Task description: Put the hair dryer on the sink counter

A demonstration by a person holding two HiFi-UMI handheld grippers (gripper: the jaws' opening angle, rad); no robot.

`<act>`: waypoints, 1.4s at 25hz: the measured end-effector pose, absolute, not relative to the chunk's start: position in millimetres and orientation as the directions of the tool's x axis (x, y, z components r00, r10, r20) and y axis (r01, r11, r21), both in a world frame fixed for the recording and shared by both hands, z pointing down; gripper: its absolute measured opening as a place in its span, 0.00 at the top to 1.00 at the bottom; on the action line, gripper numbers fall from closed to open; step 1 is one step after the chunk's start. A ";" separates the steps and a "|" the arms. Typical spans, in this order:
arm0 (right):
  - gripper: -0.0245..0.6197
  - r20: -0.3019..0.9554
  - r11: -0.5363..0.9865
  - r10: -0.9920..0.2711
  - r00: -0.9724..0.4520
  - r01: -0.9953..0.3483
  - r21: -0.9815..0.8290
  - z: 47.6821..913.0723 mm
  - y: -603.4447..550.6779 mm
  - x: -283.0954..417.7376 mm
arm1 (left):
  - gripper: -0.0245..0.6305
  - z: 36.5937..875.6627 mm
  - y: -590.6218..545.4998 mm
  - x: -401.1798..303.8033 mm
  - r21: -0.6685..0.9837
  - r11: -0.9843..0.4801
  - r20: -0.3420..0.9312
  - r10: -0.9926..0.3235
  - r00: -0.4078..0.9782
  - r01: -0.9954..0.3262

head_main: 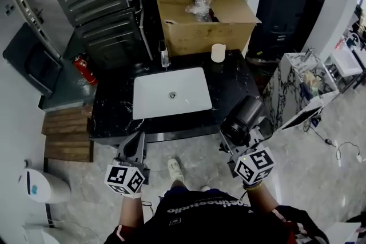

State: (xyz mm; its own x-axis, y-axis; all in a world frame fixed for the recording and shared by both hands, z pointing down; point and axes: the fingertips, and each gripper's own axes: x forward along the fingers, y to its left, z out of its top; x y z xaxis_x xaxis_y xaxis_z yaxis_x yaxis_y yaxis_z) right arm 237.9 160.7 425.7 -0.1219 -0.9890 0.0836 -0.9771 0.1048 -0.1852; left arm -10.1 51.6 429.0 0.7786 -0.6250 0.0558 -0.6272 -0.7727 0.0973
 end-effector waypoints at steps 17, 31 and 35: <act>0.68 0.090 0.106 -0.989 -0.120 -0.985 -0.138 403.2 -63.4 190.1 | 0.94 416.0 -183.2 -51.9 0.075 -0.796 0.019 -0.601 0.799 -0.601; 0.68 0.168 0.242 -0.949 -0.265 -0.959 -0.145 418.5 -132.4 172.5 | 0.94 422.9 -246.4 -45.7 0.106 -0.778 0.029 -0.620 0.784 -0.619; 0.68 0.188 0.348 -0.909 -0.372 -0.926 -0.149 425.9 -153.5 157.9 | 0.94 424.0 -241.4 -64.0 0.104 -0.722 0.041 -0.684 0.728 -0.684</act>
State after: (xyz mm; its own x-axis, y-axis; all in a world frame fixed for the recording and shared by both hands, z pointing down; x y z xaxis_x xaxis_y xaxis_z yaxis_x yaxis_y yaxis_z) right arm 157.9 -153.5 425.9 -0.3718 -0.9091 0.1878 -0.9256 0.3476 -0.1494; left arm -64.0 -241.4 424.0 0.7282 -0.6841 0.0410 -0.6841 -0.7220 0.1036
